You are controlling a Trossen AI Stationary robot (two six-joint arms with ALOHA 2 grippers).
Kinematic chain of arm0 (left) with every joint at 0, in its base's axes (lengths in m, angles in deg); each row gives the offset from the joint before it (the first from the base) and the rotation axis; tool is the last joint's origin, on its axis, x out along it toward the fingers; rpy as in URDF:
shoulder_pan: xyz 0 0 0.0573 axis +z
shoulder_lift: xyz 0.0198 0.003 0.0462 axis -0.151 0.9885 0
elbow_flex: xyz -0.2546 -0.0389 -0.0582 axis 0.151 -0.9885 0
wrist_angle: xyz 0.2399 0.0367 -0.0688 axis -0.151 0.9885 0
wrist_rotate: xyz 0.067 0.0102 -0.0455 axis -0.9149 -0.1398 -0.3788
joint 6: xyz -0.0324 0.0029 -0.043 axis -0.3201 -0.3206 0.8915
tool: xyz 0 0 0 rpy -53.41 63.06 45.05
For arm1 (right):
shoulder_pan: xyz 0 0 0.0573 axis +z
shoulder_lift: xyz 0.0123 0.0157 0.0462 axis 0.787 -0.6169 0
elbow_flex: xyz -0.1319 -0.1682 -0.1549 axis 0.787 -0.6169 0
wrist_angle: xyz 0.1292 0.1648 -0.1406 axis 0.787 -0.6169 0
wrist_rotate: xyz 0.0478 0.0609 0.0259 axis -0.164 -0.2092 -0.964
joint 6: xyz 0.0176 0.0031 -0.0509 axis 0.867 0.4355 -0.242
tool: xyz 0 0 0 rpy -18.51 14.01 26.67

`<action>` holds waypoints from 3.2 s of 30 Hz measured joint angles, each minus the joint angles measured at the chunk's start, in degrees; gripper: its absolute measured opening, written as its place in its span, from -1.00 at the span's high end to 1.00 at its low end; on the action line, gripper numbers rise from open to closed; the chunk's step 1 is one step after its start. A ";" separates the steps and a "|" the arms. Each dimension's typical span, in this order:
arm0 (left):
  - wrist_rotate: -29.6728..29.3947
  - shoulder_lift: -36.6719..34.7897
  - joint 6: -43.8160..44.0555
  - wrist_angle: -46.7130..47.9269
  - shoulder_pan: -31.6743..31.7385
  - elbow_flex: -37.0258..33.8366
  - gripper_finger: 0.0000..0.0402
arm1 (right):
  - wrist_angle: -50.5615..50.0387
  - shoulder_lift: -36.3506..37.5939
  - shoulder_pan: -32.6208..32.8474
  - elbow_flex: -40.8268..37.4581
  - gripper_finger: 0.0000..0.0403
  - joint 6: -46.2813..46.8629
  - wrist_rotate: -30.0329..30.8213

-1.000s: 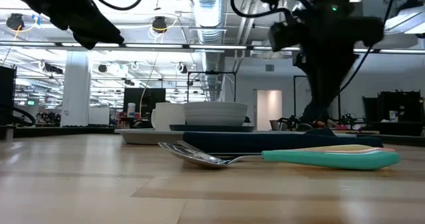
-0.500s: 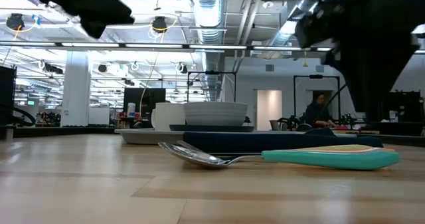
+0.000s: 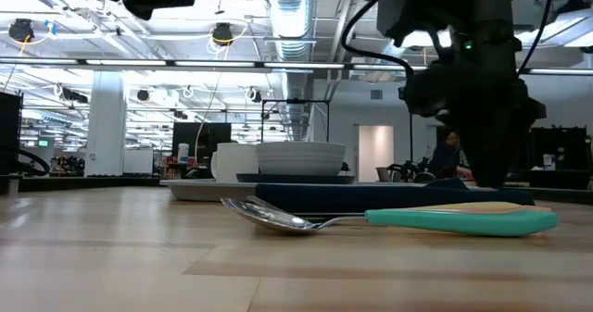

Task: Set up tray
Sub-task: Put the dark blue napkin on the gray serving tray to the right of the black plate

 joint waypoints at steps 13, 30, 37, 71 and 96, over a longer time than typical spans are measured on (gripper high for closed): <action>-4.10 -5.12 -6.34 1.17 0.00 0.00 0.52 | 4.83 0.03 -2.16 -3.73 0.41 5.55 3.00; -4.23 -8.76 -8.20 2.50 0.00 0.00 0.52 | 1.97 1.76 -5.16 -2.53 0.33 5.22 0.32; -4.13 -8.76 -11.24 2.51 0.00 0.00 0.52 | 1.02 1.74 -6.34 -2.53 -0.06 5.67 -0.23; -4.04 -8.76 -10.78 1.62 -0.01 0.00 0.52 | 11.71 2.39 -7.01 -13.50 0.92 6.98 5.59; -4.08 -8.76 -11.19 1.64 -0.02 0.00 0.52 | -20.81 13.04 -4.34 -4.35 0.99 10.03 18.93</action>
